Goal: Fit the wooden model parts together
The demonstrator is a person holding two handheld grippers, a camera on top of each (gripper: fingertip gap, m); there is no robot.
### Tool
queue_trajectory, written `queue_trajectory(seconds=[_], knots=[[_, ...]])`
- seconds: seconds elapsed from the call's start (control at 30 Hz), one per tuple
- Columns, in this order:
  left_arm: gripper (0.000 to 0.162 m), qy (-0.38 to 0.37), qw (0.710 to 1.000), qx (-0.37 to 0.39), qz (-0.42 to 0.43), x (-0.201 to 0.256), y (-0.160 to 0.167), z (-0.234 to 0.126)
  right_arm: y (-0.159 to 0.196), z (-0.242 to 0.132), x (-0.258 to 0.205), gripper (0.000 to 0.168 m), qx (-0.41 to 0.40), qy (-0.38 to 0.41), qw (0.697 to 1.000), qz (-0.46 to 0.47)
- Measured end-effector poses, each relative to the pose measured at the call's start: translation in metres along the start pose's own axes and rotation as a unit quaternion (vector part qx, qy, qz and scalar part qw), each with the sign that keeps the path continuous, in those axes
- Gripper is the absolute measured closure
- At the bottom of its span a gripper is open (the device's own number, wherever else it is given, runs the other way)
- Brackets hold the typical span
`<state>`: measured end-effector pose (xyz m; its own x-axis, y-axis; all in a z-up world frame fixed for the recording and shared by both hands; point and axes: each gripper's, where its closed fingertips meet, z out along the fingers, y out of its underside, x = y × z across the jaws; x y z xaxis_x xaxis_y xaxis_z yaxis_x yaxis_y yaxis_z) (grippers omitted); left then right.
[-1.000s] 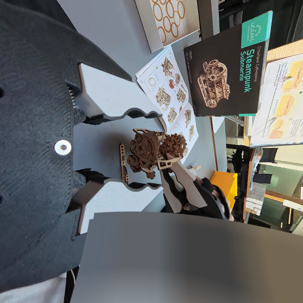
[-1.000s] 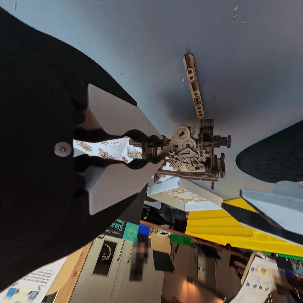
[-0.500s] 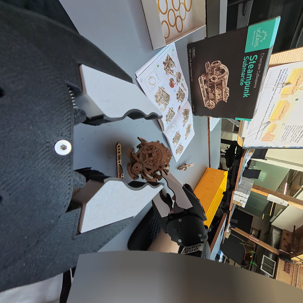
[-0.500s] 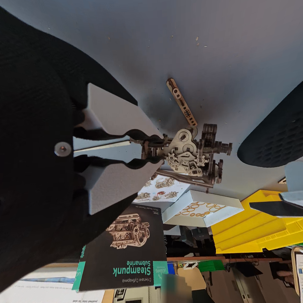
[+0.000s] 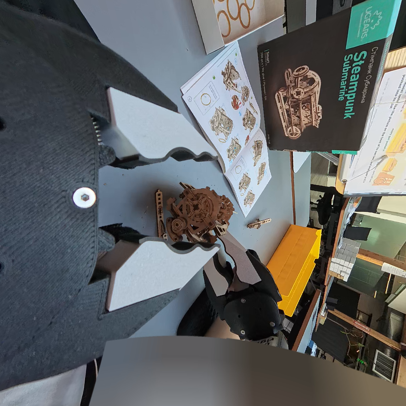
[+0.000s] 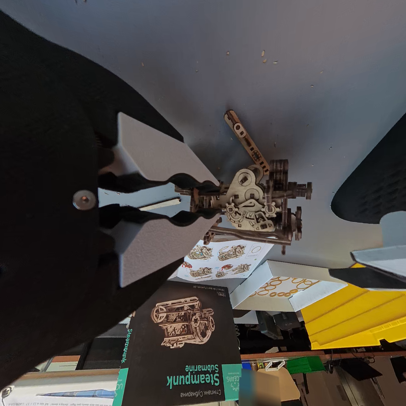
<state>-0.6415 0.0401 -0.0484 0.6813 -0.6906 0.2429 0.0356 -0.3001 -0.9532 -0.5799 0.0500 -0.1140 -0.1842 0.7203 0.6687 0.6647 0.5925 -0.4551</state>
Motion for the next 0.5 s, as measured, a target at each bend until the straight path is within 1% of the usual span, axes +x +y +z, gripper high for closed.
queue_trajectory(seconds=[0.23, 0.33, 0.5], knots=[[0.090, 0.001, 1.000, -0.011, 0.009, 0.005, 0.001, 0.005, -0.003, 0.001, -0.003, 0.154, 0.002, 0.004, 1.000, -0.011], [0.089, 0.000, 1.000, -0.022, 0.010, 0.006, 0.006, 0.008, -0.007, 0.001, -0.005, 0.154, 0.010, -0.007, 1.000, 0.012], [0.086, 0.004, 0.999, -0.050, -0.004, 0.008, 0.020, 0.017, -0.004, 0.002, -0.002, 0.153, -0.013, 0.026, 1.000, -0.011]])
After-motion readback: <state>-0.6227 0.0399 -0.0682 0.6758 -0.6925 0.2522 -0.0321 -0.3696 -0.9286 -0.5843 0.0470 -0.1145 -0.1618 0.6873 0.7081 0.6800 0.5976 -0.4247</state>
